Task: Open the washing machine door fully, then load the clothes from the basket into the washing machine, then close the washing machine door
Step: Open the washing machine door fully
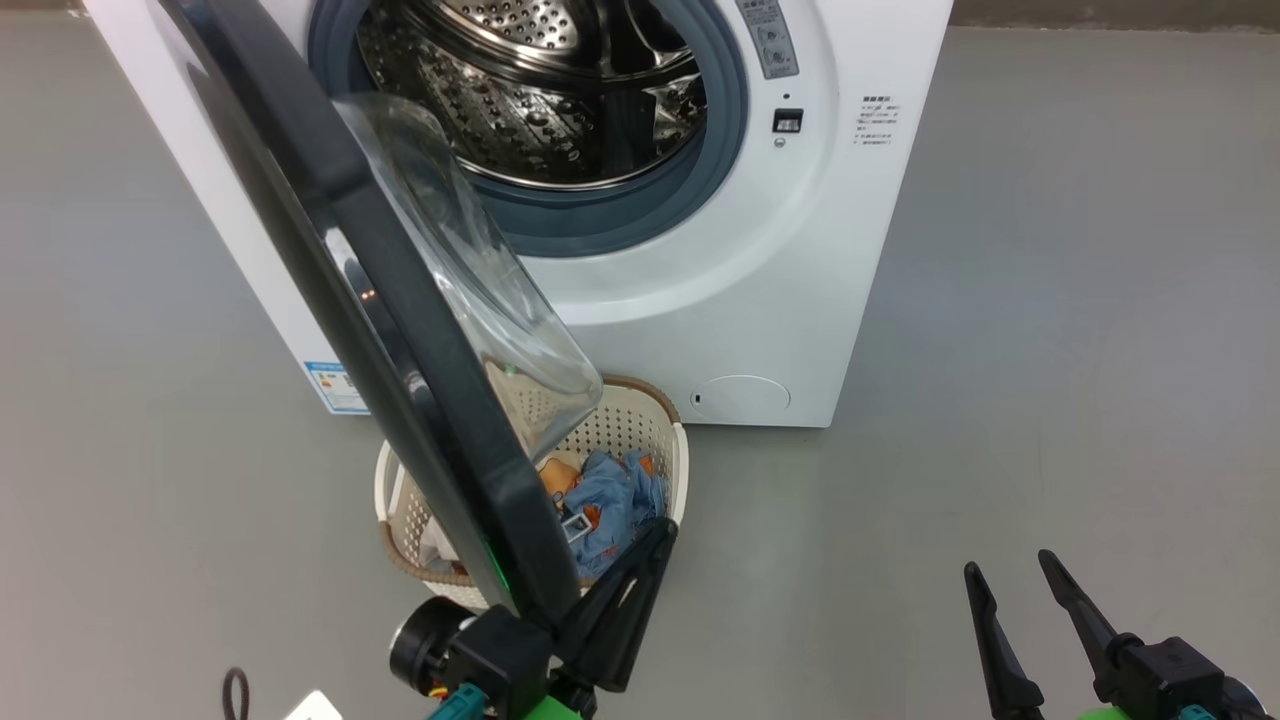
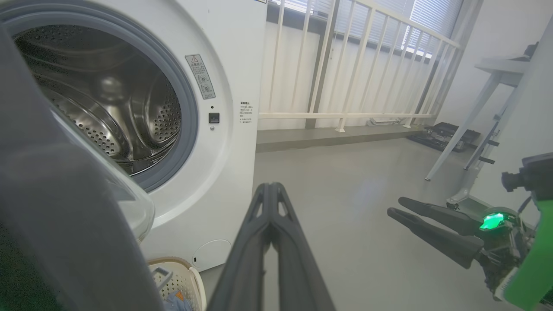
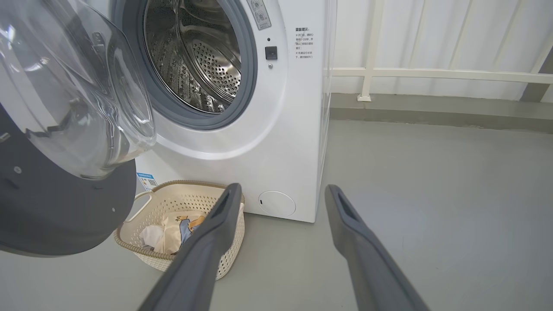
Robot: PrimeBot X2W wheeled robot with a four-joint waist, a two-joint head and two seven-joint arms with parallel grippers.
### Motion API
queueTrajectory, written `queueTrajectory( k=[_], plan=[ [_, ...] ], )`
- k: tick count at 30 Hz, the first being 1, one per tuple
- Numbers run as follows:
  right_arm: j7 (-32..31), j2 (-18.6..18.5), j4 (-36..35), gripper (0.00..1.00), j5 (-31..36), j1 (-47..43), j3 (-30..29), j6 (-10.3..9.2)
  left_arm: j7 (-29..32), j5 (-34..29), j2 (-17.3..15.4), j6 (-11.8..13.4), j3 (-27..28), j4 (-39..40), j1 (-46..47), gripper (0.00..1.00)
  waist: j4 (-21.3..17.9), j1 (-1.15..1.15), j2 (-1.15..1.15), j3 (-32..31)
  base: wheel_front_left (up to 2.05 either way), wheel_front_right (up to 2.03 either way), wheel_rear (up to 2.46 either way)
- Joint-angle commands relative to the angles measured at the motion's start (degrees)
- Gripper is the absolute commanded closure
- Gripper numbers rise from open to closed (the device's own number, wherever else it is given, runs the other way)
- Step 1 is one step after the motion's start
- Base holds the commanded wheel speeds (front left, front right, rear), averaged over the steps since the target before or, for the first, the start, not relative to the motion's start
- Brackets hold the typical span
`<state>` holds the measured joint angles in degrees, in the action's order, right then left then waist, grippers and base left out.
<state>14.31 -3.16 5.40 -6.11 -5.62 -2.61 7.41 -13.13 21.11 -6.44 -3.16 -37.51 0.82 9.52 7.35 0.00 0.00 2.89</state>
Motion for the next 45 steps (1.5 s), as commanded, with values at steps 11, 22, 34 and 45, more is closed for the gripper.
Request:
queueTrajectory(
  k=[11,22,34,45],
  plan=[
    [0.7,-0.6,-1.0,0.0,0.2,3.2,1.5,0.08,-0.4,0.7,0.2,1.6,2.3,-0.5,3.0,1.0,1.3,0.0,0.0,1.7,0.0,0.0,0.0],
    [0.7,-0.9,-0.5,0.0,0.4,3.8,1.5,0.08,0.6,1.5,0.9,3.4,2.4,-1.0,3.4,1.0,2.9,0.0,0.0,2.6,0.0,0.0,0.0],
    [0.7,-0.7,0.0,0.0,0.3,4.2,1.6,0.08,2.5,2.7,1.4,5.0,2.1,-1.4,3.1,1.0,4.4,0.0,0.0,3.2,0.0,0.0,0.0],
    [0.7,-0.6,0.3,0.0,0.0,4.2,1.6,0.08,3.2,3.6,1.4,6.8,2.4,-1.0,1.9,1.0,6.9,0.0,0.0,2.9,0.0,0.0,0.0]
  ],
)
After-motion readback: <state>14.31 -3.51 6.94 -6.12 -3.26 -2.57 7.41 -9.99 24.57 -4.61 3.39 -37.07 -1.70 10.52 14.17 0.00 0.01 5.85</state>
